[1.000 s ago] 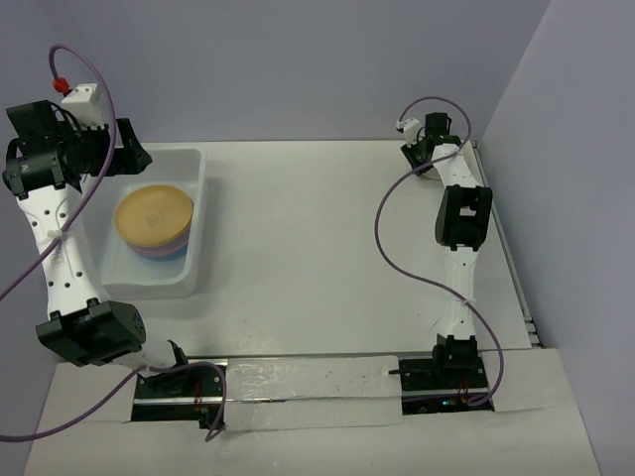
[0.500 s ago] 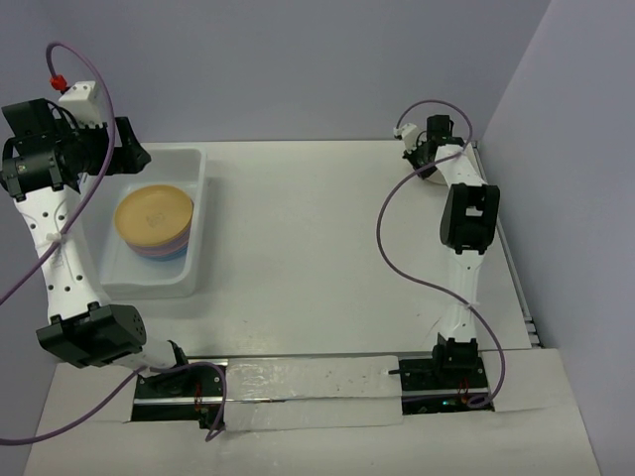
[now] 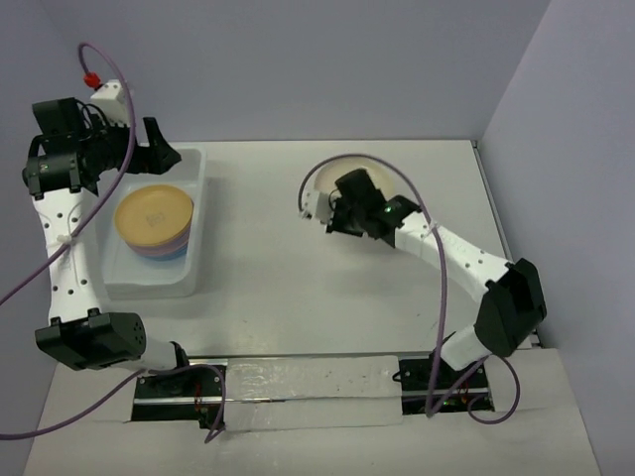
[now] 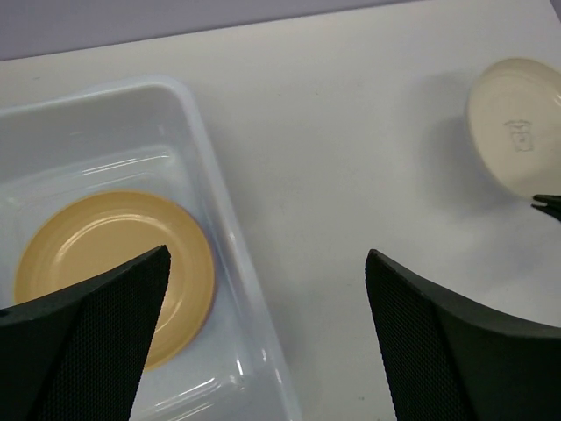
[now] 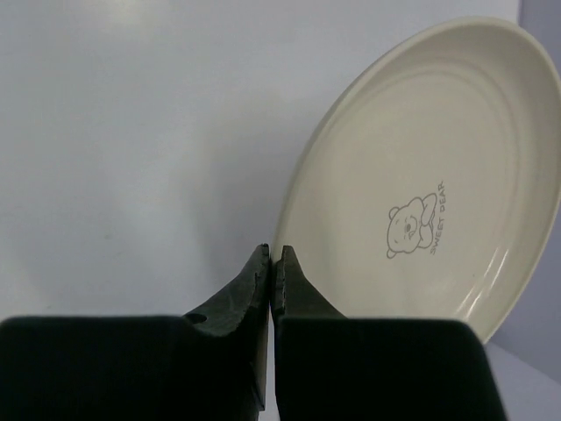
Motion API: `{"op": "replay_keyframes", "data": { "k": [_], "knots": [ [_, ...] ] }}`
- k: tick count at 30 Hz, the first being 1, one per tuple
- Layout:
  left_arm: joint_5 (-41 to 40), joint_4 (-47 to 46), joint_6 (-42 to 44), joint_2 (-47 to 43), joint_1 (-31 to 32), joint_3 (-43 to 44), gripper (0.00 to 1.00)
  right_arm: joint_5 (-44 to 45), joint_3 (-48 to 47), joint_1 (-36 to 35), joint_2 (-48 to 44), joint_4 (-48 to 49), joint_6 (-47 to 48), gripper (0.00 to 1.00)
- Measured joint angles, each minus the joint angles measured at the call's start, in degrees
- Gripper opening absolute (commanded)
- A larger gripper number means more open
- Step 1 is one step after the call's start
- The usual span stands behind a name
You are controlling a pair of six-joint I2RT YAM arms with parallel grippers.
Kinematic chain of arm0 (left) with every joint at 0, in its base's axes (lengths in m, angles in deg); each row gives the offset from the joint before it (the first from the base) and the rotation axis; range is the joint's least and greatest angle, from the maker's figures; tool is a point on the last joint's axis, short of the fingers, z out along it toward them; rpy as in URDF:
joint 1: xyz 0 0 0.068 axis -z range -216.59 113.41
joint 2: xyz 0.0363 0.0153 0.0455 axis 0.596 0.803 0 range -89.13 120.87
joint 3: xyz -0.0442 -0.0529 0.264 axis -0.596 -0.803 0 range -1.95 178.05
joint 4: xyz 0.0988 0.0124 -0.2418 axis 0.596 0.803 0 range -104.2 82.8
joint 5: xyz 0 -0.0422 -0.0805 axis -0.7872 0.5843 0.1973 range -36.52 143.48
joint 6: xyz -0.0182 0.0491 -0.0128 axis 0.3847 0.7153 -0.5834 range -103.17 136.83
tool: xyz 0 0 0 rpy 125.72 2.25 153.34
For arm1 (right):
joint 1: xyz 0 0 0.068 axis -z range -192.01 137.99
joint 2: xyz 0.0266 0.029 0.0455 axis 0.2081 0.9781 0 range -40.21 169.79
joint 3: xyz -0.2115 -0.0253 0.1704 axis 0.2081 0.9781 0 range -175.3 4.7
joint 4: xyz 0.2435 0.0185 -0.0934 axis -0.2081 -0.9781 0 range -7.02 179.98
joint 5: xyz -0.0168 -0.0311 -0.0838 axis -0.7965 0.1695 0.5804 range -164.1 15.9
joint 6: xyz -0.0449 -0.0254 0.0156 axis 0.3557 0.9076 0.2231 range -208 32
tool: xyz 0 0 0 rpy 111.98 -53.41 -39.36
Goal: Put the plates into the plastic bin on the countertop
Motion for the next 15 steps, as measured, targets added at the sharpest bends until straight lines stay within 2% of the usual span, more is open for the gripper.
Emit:
{"op": "replay_keyframes", "data": {
  "k": [7, 10, 15],
  "knots": [
    [-2.4, -1.8, 0.6, 0.0, 18.0, -8.8, 0.90, 12.8, 13.6, -22.3, -6.3, 1.9, 1.3, 0.00],
    [-4.0, -3.0, 0.5, 0.0, 25.4, -13.4, 0.88, 18.2, 16.7, -30.4, -7.5, 2.2, 1.8, 0.00],
    [-7.3, -5.9, 0.4, -0.1, 35.4, -22.1, 0.85, 24.4, 18.6, -38.6, -8.4, 3.5, 2.1, 0.00]
  ]
}}
